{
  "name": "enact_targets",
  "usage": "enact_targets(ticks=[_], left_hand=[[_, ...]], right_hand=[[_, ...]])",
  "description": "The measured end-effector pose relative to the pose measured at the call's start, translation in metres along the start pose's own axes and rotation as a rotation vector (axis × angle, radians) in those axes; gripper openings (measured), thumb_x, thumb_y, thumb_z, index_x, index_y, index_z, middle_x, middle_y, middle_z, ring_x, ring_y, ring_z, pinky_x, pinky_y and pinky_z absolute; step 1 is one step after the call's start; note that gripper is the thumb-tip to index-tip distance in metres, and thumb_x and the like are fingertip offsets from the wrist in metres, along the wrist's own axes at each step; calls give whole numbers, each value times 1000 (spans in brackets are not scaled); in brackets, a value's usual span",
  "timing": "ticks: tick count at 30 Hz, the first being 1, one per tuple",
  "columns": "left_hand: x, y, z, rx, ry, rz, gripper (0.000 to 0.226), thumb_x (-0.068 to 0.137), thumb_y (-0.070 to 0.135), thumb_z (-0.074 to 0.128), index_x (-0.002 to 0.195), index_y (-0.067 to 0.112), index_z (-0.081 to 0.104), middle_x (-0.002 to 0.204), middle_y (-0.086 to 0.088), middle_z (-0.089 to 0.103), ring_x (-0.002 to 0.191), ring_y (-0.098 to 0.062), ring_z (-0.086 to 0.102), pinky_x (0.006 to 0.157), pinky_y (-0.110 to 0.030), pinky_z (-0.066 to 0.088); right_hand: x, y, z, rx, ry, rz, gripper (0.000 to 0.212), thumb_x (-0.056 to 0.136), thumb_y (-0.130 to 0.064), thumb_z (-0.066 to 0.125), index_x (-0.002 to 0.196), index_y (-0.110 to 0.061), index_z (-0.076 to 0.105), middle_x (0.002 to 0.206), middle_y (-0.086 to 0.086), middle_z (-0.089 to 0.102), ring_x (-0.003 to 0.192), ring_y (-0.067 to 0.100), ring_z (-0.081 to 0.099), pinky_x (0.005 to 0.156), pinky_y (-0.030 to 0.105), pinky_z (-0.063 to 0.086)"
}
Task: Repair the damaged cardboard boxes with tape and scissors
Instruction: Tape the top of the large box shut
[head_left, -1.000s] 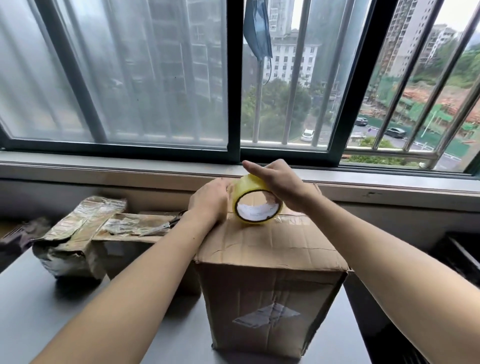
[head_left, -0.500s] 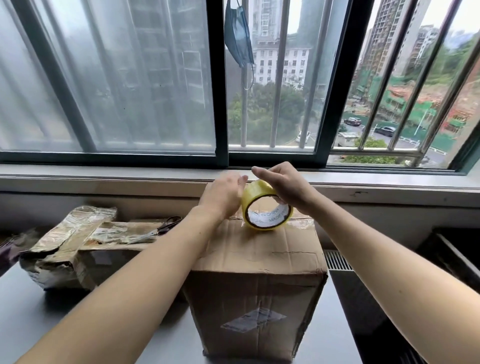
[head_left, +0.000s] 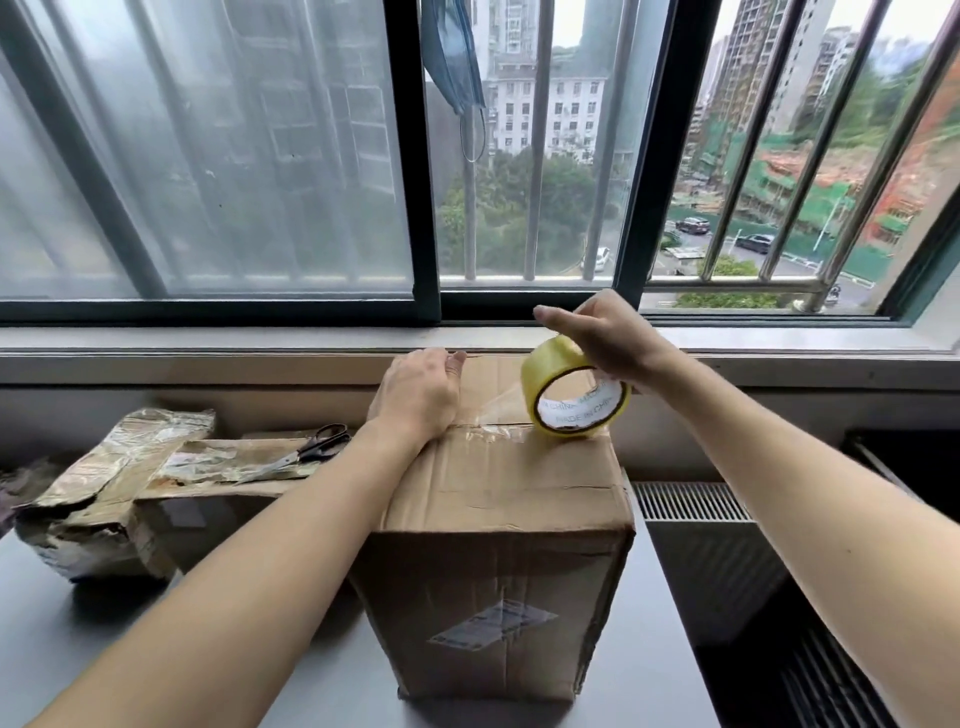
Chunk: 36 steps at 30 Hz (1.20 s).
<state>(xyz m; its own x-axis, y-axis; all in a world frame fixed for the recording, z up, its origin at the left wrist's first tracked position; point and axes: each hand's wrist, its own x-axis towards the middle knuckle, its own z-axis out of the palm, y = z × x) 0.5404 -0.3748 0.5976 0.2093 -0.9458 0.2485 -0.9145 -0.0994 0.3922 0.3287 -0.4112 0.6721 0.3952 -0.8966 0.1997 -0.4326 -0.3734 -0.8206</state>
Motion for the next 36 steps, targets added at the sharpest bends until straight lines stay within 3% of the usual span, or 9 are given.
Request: enact_targets(ticks=[8,12,16,19,23,26,29,34,36], left_hand=[[4,26,-6,-83,31,37,52,106,47,22,117,14,61,123,-10,65,117,-32,54,98,-40,39],[-1,66,3,-259,-11,127,44,106,45,23,102,17,56,112,-12,66,111,-33,56,93,-44,42],[-1,55,24,-290,-43,1,46,107,43,22,119,16,56,126,-12,61,120,-33,52,99,-42,39],[7,36,37,-20,-80,62,44,104,37,34,140,13,43,146,-10,43,140,-30,33,113,-41,27],[6,34,44,178,-168,24,61,104,43,26,158,19,11,166,-3,5,152,-20,1,123,-41,1],[0,42,39,139,-151,1,63,104,53,12,157,20,16,166,0,8,152,-16,1,122,-37,-4],[1,46,36,148,-154,16,67,103,56,11,157,18,18,165,0,10,152,-17,3,121,-38,-3],[5,53,23,115,-167,-4,60,104,51,19,152,16,30,160,-5,27,149,-20,17,120,-43,8],[13,65,19,21,-160,18,56,105,48,22,149,16,36,155,-8,37,144,-23,28,118,-40,16]], right_hand=[[-16,34,-1,444,32,76,48,101,-28,57,58,-18,36,50,1,27,42,15,24,45,25,18],[-20,38,2,567,67,103,47,101,-29,55,57,-17,41,49,4,32,42,16,25,49,31,17],[-27,48,12,636,104,148,59,99,-37,56,45,-15,48,46,9,42,43,24,38,52,31,38],[-27,46,20,614,74,133,62,98,-41,58,45,-10,50,49,11,46,44,26,41,61,36,47],[-22,34,11,482,83,83,53,97,-34,62,52,-16,41,49,4,35,38,17,30,44,26,27],[-19,30,-18,253,166,28,57,97,-32,62,51,-16,33,55,3,25,44,15,17,41,24,19],[-21,37,-37,195,164,26,50,96,-36,62,60,-5,47,63,10,32,52,24,21,44,23,25],[-29,52,-30,448,160,77,43,94,-36,61,64,-10,44,56,10,29,48,22,26,50,31,22],[-33,62,-30,586,175,133,41,94,-39,61,66,-14,47,55,9,36,45,22,34,49,30,31]])
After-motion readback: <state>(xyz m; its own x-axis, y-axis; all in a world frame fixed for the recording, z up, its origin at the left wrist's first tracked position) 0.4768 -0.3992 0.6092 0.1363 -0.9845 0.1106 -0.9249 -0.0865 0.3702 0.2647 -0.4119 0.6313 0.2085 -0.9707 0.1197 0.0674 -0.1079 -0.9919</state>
